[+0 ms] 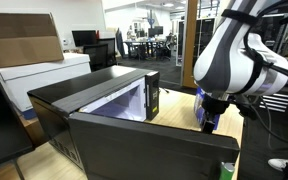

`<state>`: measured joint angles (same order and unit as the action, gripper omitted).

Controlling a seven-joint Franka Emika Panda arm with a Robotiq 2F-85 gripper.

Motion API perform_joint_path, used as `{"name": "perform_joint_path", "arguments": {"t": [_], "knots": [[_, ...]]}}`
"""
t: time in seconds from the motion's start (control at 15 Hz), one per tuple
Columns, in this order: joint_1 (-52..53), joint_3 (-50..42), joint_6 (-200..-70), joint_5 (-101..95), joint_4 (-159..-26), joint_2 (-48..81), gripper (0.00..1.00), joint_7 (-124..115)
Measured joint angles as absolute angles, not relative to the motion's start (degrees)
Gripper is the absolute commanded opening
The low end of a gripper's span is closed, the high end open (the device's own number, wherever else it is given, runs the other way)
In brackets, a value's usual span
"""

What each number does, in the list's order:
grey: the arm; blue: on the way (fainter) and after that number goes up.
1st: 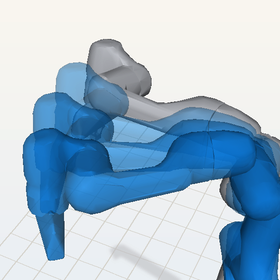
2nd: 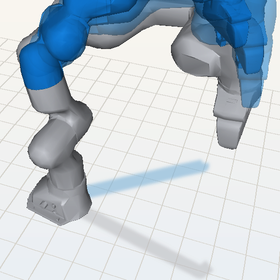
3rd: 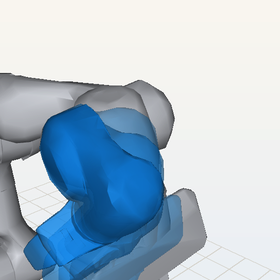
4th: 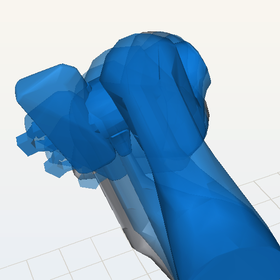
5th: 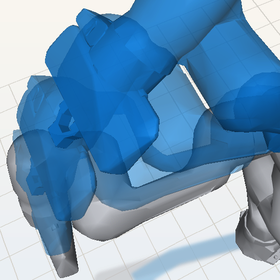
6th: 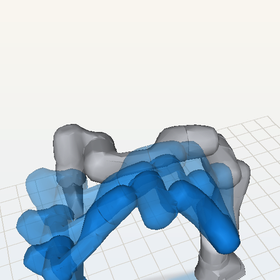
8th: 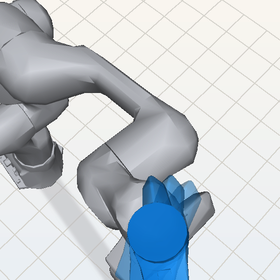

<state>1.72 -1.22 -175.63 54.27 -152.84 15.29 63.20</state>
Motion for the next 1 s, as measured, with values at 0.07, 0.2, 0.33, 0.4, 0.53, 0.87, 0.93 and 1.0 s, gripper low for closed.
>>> {"name": "perform_joint_path", "arguments": {"t": [0.07,0.2,0.33,0.4,0.53,0.87,0.93,1.0], "knots": [[1.2,-0.8,-175.7,54.5,-152.2,16.3,1.0,63.6],[0.1,0.1,-176.0,54.7,-151.0,18.4,1.0,64.2],[-1.2,1.0,-176.8,54.7,-149.9,20.5,1.0,64.9],[-1.8,1.5,-177.3,54.7,-149.3,21.6,1.0,65.1],[-3.2,2.5,-178.6,54.7,-148.3,23.6,1.0,65.4],[-7.4,5.1,-180.7,54.7,-146.3,27.0,0.53,67.4],[-8.2,5.7,-180.8,54.7,-146.1,27.0,0.45,67.9],[-9.3,6.4,-180.8,54.7,-145.9,26.8,0.38,68.6]]}}
